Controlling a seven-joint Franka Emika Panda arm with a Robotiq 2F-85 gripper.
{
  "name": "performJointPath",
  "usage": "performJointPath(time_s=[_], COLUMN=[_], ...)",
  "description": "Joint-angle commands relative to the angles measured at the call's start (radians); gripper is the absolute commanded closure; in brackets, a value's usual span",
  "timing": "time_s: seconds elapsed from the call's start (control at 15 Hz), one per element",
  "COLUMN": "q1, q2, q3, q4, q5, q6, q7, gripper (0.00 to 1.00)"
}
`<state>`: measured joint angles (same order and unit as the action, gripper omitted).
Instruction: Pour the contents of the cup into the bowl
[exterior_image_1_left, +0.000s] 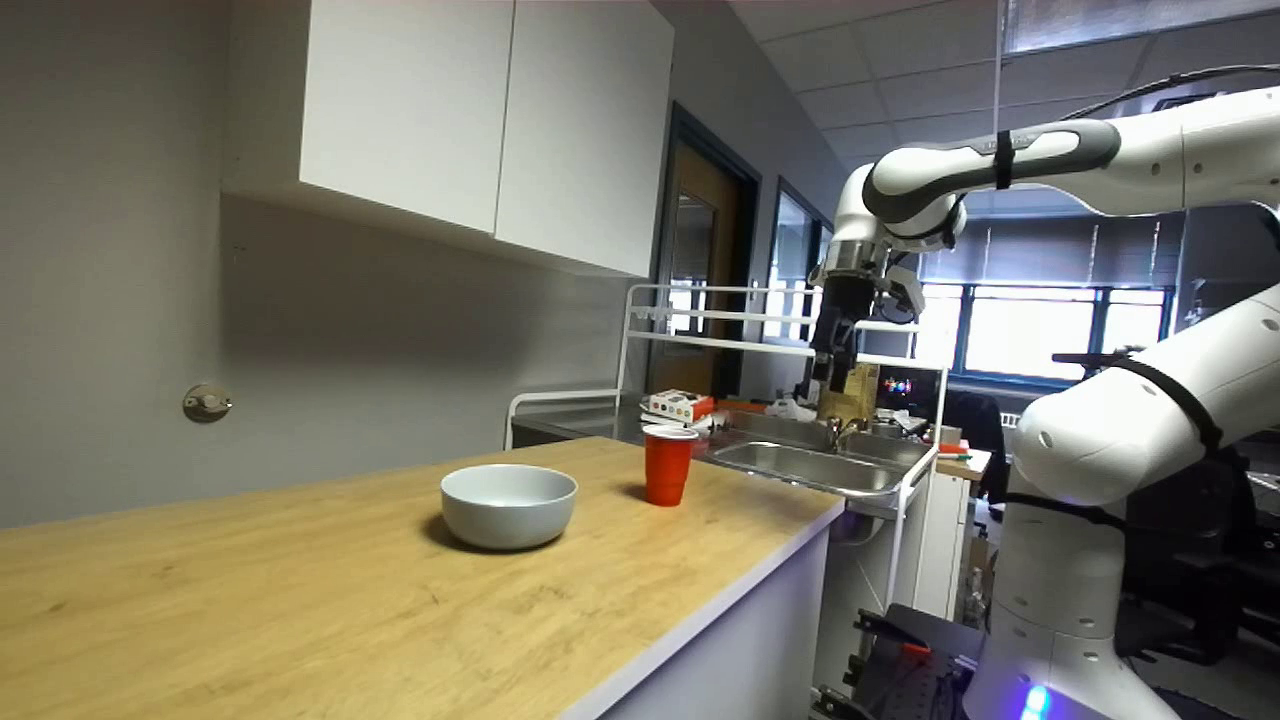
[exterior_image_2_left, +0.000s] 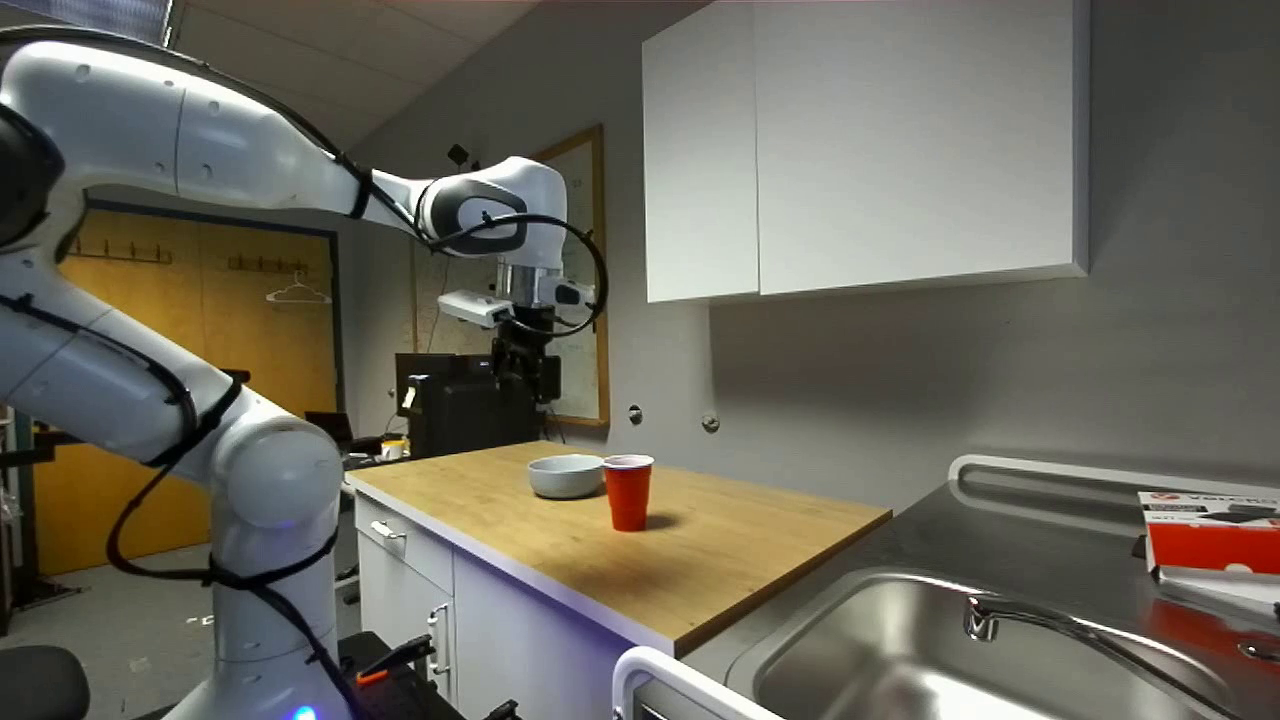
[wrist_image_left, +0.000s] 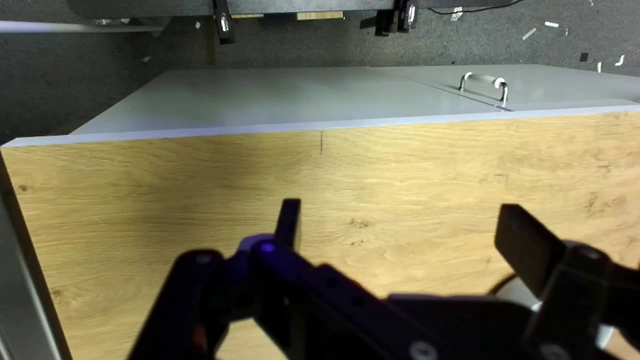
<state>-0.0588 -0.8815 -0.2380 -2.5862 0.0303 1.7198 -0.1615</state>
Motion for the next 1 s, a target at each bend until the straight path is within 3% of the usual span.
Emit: performJointPath(time_s=[0.0,0.47,0.93], q1=[-0.017,-0.036,-0.027], q2=[0.004,0.057,0.223], q3=[0.012,0.023,0.081], q4=[0.002,0.01,0.044], q5=[0.01,0.005,0.013], q6=[-0.002,0.049,0.229], q7=[-0.011,0.022,0.095], gripper=[0.0,0.0,0.0])
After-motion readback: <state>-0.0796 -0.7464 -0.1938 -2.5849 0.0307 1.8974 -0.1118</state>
